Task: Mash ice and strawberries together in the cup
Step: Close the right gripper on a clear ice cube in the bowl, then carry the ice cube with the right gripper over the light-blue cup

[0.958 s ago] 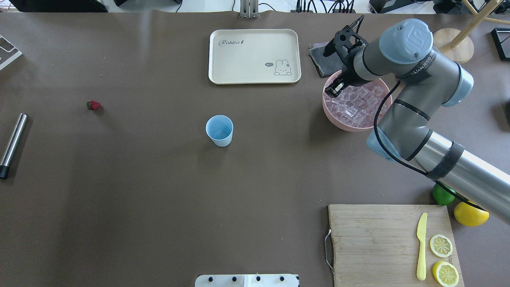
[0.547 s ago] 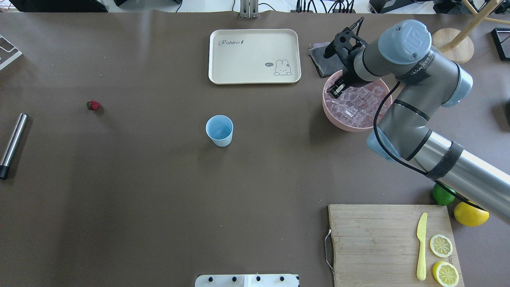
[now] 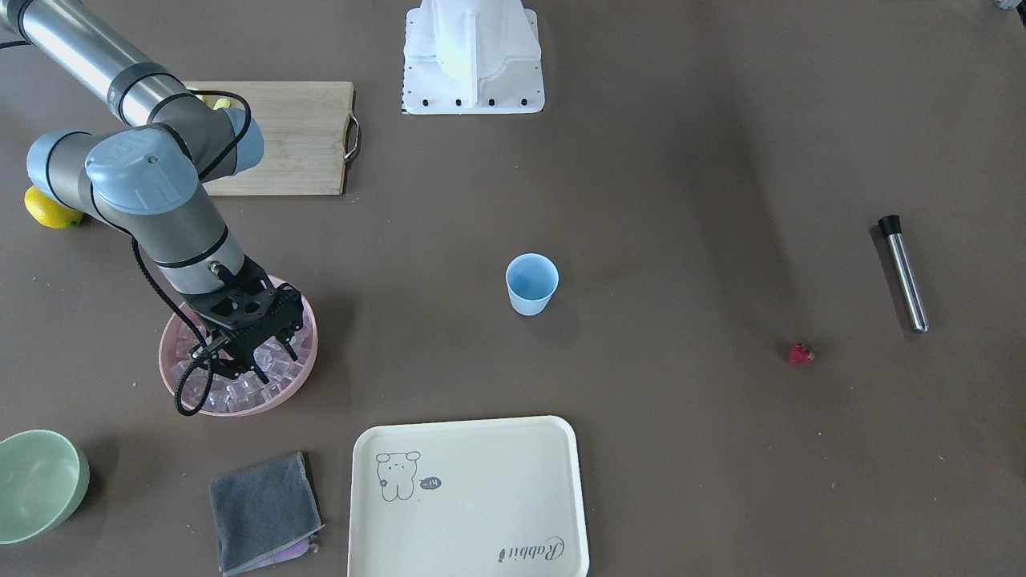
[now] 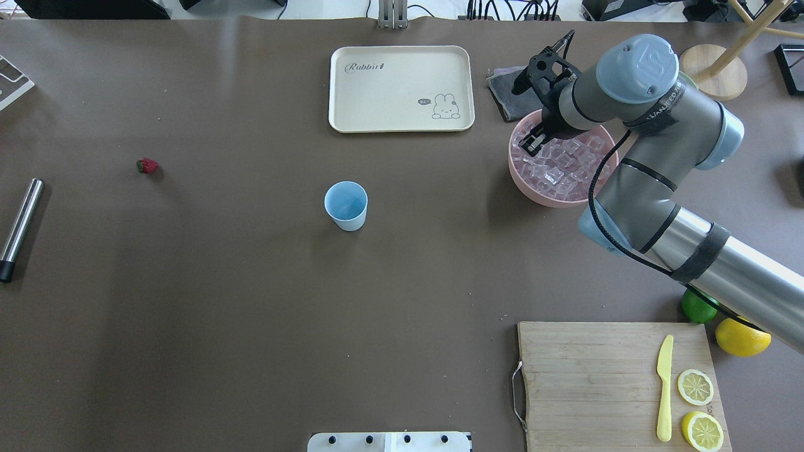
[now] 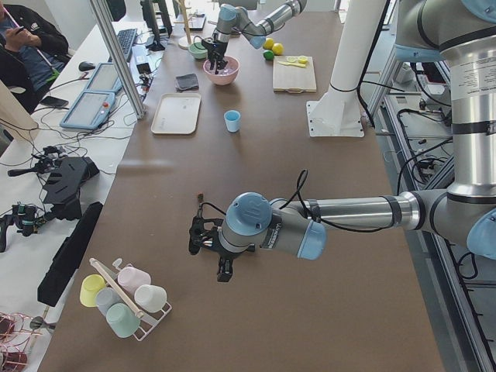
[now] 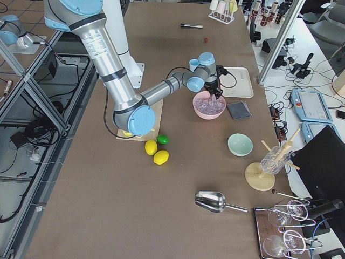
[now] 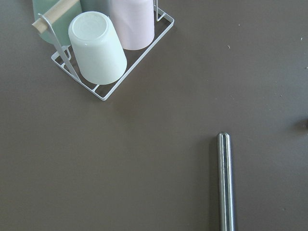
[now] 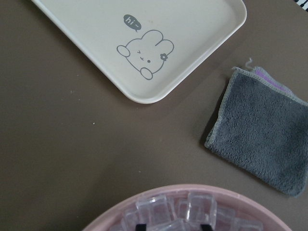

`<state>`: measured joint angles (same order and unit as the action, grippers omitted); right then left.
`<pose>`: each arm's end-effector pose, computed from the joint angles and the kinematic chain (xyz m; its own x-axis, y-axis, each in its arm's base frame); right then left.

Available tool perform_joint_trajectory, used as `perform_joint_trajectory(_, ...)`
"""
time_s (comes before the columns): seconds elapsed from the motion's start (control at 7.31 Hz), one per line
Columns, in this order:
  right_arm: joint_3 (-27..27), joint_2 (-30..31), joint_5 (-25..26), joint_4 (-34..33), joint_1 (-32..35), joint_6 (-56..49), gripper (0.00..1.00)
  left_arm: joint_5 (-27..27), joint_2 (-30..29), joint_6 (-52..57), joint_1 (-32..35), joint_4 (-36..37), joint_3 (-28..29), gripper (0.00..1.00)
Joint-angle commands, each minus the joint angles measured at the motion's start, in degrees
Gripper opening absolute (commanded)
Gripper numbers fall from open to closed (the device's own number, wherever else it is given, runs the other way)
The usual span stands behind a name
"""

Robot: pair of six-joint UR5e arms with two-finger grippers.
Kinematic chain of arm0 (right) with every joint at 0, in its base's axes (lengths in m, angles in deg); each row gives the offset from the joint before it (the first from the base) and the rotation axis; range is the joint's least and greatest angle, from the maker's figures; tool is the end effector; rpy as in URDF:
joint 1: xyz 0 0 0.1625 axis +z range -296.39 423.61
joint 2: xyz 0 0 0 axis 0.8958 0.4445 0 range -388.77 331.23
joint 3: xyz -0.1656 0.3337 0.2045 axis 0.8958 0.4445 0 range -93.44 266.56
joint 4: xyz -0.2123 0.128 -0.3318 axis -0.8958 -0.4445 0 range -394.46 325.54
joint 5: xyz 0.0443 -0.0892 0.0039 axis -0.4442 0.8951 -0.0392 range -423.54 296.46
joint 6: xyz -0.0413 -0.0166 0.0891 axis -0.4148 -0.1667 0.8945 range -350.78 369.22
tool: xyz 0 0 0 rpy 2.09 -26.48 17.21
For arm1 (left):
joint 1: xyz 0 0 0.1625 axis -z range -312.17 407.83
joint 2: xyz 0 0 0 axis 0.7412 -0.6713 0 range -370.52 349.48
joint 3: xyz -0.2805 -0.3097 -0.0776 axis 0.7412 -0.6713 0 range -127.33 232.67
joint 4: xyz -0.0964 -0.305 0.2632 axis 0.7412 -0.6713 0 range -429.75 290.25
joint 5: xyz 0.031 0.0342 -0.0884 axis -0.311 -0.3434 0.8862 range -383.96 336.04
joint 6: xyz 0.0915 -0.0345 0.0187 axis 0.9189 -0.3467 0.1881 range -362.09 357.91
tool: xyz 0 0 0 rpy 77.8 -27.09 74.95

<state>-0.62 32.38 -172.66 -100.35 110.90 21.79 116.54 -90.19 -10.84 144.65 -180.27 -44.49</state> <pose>-0.3965 -0.5779 0.3464 0.6057 -0.7034 0.3720 0.3104 0.6394 0.7035 -0.1071 -0.4197 0.6329 0.6340 0.0070 -0.7733 0.2122 0.9600 0.1827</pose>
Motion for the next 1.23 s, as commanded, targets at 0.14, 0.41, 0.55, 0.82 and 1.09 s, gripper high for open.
perform_joint_trajectory(0.14,0.1,0.1,0.1,-0.2,-0.1,0.0,0.29,0.0,0.0,0.0,0.0,-0.2,0.1,0.99)
perform_joint_trajectory(0.41,-0.1,0.1,-0.6,-0.4,0.3,0.0,0.13,0.0,0.0,0.1,0.0,-0.2,0.0,0.99)
perform_joint_trajectory(0.55,-0.4,0.1,-1.1,-0.5,1.0,0.2,0.12,0.0,0.0,0.0,0.0,-0.2,-0.1,0.99)
perform_joint_trajectory(0.82,-1.9,-0.2,-4.9,-0.6,3.9,1.0,0.09,0.0,0.0,0.0,0.0,-0.2,-0.3,0.99)
perform_joint_trajectory(1.09,-6.7,-3.3,-4.7,-9.2,2.1,12.7,0.08,0.1,0.0,0.0,0.0,-0.2,-0.4,0.99)
